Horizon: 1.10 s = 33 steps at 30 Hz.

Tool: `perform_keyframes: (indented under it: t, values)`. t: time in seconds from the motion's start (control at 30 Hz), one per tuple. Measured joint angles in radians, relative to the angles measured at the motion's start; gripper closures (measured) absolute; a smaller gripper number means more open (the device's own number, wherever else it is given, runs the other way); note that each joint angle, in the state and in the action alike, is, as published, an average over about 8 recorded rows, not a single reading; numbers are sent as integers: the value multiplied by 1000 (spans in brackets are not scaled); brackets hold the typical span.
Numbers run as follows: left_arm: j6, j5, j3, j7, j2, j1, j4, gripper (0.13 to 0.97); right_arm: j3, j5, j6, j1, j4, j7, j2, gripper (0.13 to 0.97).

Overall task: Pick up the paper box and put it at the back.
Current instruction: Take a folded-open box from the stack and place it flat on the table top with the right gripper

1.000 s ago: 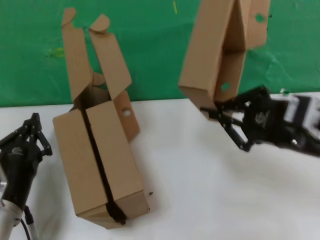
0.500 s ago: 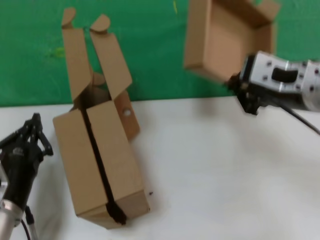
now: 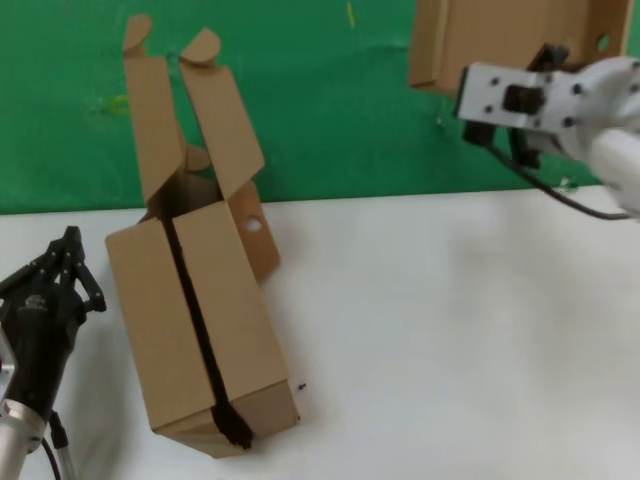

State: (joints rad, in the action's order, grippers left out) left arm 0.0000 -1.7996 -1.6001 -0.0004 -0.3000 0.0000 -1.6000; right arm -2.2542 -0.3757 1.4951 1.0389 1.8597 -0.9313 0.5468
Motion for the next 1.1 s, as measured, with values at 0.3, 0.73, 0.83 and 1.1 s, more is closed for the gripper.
perform_keyframes:
  t: [0.3, 0.73, 0.83, 1.1]
  values:
    - [0, 0, 0, 0, 0, 0, 0, 954, -35, 146, -46, -19, -229, 122, -155, 946]
    - [0, 0, 0, 0, 0, 0, 0, 954, -26, 238, -133, -47, -487, 233, -290, 946]
    - [0, 0, 0, 0, 0, 0, 0, 954, -21, 249, -142, -51, -518, 244, -312, 946]
    - [0, 0, 0, 0, 0, 0, 0, 954, 1, 263, -161, -53, -583, 257, -362, 946]
